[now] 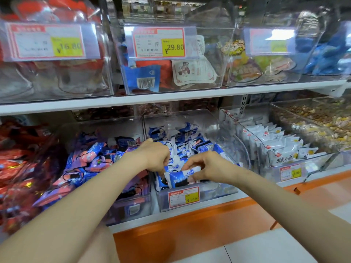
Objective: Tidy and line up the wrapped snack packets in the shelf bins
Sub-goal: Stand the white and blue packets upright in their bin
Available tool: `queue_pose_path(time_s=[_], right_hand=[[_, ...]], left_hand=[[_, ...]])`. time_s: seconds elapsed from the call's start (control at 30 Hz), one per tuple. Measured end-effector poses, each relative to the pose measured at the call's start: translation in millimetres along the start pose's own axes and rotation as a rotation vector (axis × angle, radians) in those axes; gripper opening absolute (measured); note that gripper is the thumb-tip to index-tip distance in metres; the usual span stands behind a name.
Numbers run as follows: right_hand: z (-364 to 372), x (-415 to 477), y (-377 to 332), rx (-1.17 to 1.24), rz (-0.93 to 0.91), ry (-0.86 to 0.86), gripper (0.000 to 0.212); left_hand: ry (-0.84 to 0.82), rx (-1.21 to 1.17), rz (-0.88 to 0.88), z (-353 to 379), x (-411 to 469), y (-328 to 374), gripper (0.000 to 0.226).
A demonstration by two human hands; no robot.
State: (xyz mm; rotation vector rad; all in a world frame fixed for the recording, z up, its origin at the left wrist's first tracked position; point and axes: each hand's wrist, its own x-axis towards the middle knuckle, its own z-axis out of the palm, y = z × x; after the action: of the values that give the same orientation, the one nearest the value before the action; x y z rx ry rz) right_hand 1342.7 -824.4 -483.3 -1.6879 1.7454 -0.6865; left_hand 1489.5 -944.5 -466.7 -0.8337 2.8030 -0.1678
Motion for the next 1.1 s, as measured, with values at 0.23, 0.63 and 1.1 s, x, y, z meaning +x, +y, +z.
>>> queue_pose_path(time_s=[0.23,0.63,1.1], right_hand=[[14,13,-11,-0.039,0.029,0.023,0.029],[21,15,-11,-0.042,0.068,0.044,0.033],[24,24,-3,-0.048,0.118,-0.043,0.031]], left_hand=[[0.028,-0.022,0.014,-8,-2,-8,0.018],[0.025,-0.086,0.083,-8,-21,-3,0.036],[-0.025,0.070,0.081,4,-20,8,0.033]])
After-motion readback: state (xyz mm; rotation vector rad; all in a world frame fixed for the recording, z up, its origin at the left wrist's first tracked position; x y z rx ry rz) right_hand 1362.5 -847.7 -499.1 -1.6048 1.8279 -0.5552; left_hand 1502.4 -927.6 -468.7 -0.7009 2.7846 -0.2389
